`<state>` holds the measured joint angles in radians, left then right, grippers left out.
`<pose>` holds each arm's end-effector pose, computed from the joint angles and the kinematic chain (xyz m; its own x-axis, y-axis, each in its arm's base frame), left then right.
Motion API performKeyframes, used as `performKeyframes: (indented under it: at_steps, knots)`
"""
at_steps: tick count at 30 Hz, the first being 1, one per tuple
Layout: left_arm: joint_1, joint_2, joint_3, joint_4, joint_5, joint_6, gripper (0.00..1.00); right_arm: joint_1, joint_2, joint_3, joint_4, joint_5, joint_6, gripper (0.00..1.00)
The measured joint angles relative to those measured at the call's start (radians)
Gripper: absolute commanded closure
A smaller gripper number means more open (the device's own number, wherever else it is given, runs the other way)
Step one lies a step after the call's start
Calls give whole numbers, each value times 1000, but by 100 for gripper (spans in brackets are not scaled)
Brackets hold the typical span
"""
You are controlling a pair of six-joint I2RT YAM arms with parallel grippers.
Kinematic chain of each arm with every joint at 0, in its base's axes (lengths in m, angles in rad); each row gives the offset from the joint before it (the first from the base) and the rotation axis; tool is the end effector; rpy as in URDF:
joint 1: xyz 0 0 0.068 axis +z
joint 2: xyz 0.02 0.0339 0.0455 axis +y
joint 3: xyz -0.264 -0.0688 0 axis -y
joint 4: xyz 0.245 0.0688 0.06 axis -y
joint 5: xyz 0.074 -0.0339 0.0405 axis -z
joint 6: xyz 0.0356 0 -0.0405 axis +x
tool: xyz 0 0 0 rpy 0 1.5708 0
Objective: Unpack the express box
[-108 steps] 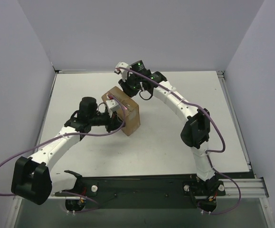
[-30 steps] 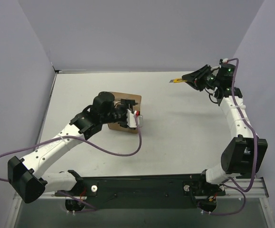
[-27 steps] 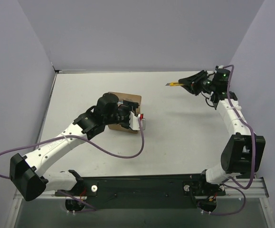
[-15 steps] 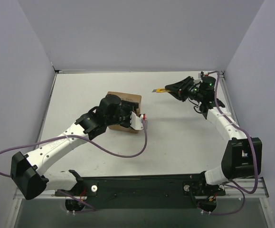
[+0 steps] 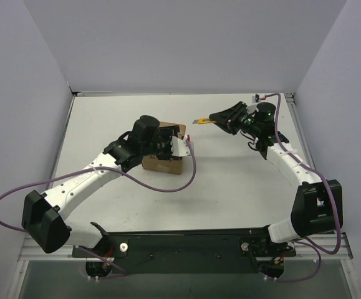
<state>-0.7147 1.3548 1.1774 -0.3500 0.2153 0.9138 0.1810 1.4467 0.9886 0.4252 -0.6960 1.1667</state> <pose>0.2285 -0.2084 0.3324 0.3852 0.6899 -0.6129 0.7772 0.1156 0.6186 0.3253 0.0827 0.3176 -0.7193 0.5857 -0.3736 -0.2724 0.2569 0.9273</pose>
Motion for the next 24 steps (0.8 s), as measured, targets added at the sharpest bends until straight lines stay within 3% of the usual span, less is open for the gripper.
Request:
performKeyframes:
  at_steps: [24]
  knots:
    - [8, 31, 5, 41, 29, -135, 33, 30, 44, 11, 39, -46, -2, 100]
